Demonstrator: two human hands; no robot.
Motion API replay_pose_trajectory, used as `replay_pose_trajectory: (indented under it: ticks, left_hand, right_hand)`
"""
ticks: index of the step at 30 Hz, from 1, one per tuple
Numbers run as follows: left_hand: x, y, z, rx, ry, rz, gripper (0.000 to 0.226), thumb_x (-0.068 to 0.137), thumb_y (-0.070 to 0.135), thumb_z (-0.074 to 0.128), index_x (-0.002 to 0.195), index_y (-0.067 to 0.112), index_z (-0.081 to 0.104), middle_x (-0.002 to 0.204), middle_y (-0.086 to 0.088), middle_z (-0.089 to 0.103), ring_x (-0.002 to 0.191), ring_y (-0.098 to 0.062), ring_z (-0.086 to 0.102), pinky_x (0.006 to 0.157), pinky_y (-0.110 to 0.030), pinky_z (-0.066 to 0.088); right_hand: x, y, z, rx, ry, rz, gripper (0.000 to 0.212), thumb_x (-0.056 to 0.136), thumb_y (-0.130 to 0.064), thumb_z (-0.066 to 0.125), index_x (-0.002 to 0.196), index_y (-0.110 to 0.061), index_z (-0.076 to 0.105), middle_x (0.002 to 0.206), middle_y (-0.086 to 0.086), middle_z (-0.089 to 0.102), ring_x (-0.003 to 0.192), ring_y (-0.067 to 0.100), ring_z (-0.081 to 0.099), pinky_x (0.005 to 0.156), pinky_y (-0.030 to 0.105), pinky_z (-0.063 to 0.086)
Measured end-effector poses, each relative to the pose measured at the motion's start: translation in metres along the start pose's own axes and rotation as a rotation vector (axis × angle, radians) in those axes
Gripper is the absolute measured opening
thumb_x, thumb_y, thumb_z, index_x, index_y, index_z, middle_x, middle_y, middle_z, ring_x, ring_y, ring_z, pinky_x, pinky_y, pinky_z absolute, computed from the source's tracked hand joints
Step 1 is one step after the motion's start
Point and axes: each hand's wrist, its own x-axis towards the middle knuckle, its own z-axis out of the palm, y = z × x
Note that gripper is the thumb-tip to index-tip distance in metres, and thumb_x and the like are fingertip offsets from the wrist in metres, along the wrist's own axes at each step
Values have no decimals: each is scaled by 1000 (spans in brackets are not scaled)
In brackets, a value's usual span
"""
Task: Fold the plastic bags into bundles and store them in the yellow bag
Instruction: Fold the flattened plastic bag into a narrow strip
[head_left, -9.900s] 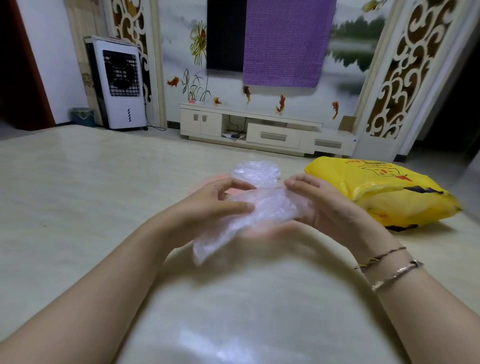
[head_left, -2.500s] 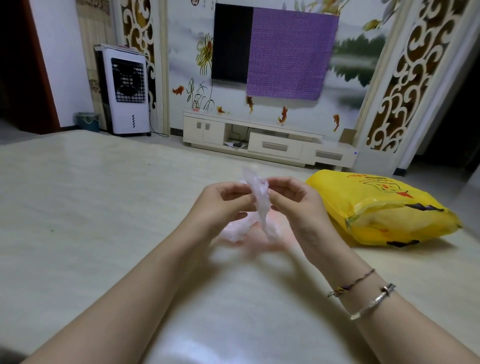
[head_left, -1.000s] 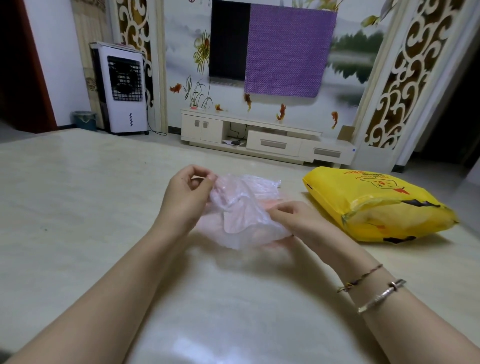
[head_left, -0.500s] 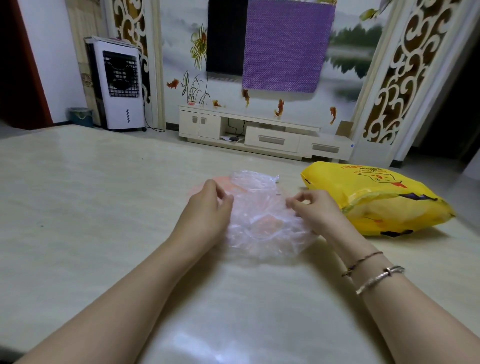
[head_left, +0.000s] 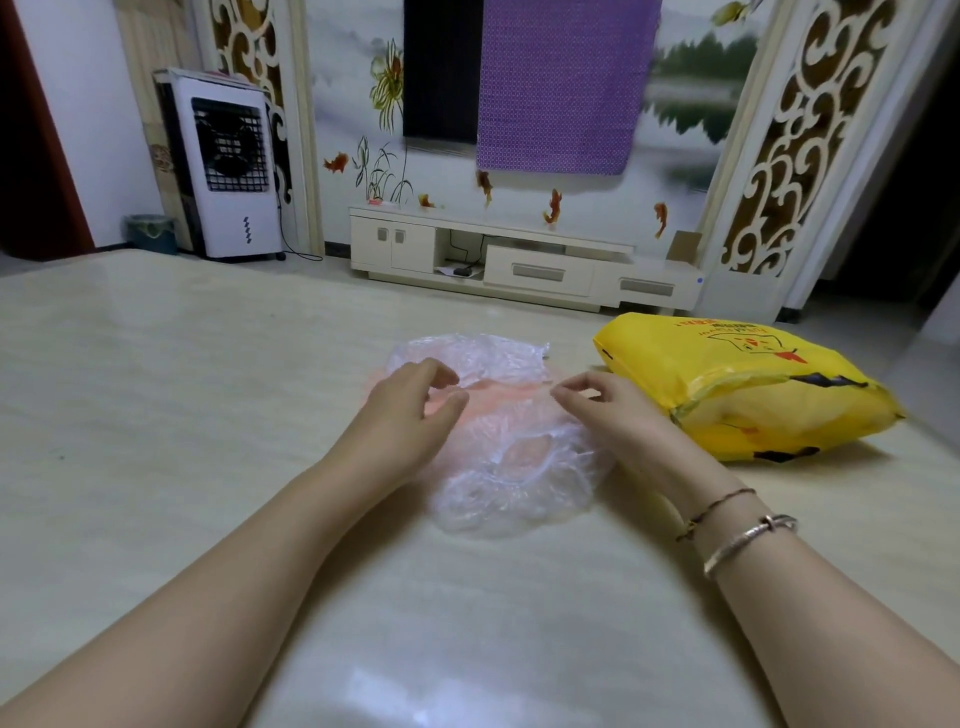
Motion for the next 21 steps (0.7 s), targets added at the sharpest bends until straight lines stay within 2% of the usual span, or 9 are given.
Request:
replay_pose_trajectory:
  ticks: [3, 4, 6, 8, 11, 13, 15, 18, 21]
  left_hand:
    - [-11, 9, 11, 43, -75, 178, 28, 97, 23, 53, 124, 21, 59, 130, 5, 56, 122, -10, 47, 92, -16, 31]
    - [-15, 14, 15, 64, -113, 215, 30, 98, 24, 50, 127, 21, 58, 133, 6, 54, 127, -10, 44, 98, -17, 30]
    - [-22, 21, 23, 139, -249, 217, 36, 101, 34, 43, 131, 18, 54, 140, 1, 51, 134, -14, 38, 105, -23, 28]
    - [-25, 23, 29, 299, -412, 192, 48, 100, 48, 35, 133, 15, 47, 150, -8, 39, 143, -22, 27, 112, -34, 24]
    - [-24, 21, 30, 483, -505, 103, 79, 93, 67, 24, 154, 19, 15, 163, 0, 3, 150, -16, 2, 121, -41, 6]
    - [-22, 20, 30, 506, -508, 70, 91, 86, 77, 22, 156, 20, 4, 163, 3, -5, 149, -13, -5, 121, -43, 0]
    - [-22, 19, 31, 510, -525, 52, 104, 77, 85, 21, 156, 21, 0, 163, 5, -8, 149, -12, -8, 120, -46, -3]
    - [-19, 17, 32, 521, -546, 30, 121, 61, 95, 18, 155, 23, -6, 162, 10, -9, 148, -9, -11, 119, -50, -7]
    - [-18, 16, 27, 540, -572, -5, 124, 56, 99, 20, 154, 27, -9, 161, 15, -13, 148, -10, -15, 117, -53, -11]
  right_hand:
    - [-1, 2, -9, 72, -92, 105, 26, 92, -25, 58, 117, -14, 56, 98, 1, 58, 89, 15, 60, 69, 27, 49]
    - [-1, 5, -13, 88, -131, 133, 30, 90, -20, 59, 119, -14, 54, 100, 5, 59, 91, 19, 61, 70, 30, 51]
    - [-2, 9, -14, 71, -166, 116, 31, 89, -7, 57, 118, -15, 54, 91, 7, 58, 77, 19, 59, 61, 27, 48]
    - [-2, 11, -10, -76, -76, 12, 27, 89, -2, 51, 111, -17, 57, 85, 6, 60, 67, 16, 55, 55, 24, 43]
    - [-3, 15, -3, -493, 80, -158, 26, 90, -11, 47, 112, -23, 54, 94, 2, 64, 87, 23, 61, 71, 36, 51]
    - [-6, 13, -5, -721, 145, -202, 27, 94, -22, 47, 121, -21, 49, 110, 3, 60, 98, 29, 59, 74, 39, 48]
    - [-10, 7, -9, -756, 141, -335, 30, 97, -25, 45, 126, -19, 48, 126, 3, 52, 107, 27, 55, 78, 36, 45]
    - [-21, 4, -5, -634, -154, -542, 41, 101, -24, 39, 141, -17, 44, 153, -1, 34, 143, 17, 27, 114, 30, 23]
    - [-28, 18, 3, -680, -412, -387, 52, 104, -39, 23, 153, -22, 18, 161, -7, 9, 148, 6, 1, 120, 32, 3]
